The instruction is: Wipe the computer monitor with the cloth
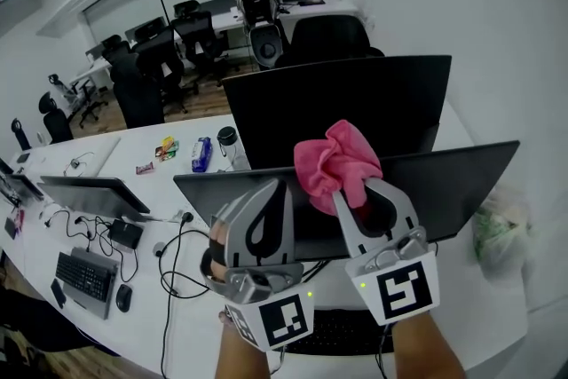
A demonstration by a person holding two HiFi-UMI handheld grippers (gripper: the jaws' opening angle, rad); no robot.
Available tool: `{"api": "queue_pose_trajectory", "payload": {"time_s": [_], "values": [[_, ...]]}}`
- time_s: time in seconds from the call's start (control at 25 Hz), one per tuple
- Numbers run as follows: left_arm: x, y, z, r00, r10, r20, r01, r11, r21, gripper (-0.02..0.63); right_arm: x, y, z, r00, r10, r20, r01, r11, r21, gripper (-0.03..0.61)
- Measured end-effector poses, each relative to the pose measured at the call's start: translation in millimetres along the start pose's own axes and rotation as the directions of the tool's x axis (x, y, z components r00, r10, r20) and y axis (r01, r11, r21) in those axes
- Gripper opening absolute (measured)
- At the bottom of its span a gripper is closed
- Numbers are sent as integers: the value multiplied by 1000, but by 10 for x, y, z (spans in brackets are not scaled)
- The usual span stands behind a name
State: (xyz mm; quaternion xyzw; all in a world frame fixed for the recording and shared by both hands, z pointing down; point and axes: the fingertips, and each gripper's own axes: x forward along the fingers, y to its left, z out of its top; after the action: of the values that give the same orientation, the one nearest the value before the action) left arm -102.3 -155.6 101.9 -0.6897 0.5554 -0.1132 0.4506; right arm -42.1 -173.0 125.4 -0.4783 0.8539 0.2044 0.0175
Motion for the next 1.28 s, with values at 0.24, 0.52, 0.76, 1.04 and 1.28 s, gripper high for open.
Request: {"api": "queue_pose_trajectory", "payload": {"time_s": [0.24, 0.52, 0.76, 1.04, 1.28], "values": [[158, -284, 205, 999, -35, 7, 35, 999, -10, 6, -205, -323, -81, 1000, -25, -4, 25, 1000, 0, 63], [84, -299, 521, 996, -60, 64, 62, 997, -35, 6, -481, -291, 169, 999, -22, 48, 21, 1000, 22, 63], [-110, -165, 912, 989, -62, 135, 70, 996, -49, 6, -818, -178, 426, 996, -18, 86, 18, 1000, 2, 63], [-346, -181, 1243, 984, -50, 172, 64, 995, -82, 6, -1346, -42, 694, 990, -21, 137, 22, 1000, -10, 61], [-523, -260, 1614, 967, -62, 249, 90, 990, -106, 6, -1581, 26, 867, 983, -11, 182, 22, 998, -58, 63]]}}
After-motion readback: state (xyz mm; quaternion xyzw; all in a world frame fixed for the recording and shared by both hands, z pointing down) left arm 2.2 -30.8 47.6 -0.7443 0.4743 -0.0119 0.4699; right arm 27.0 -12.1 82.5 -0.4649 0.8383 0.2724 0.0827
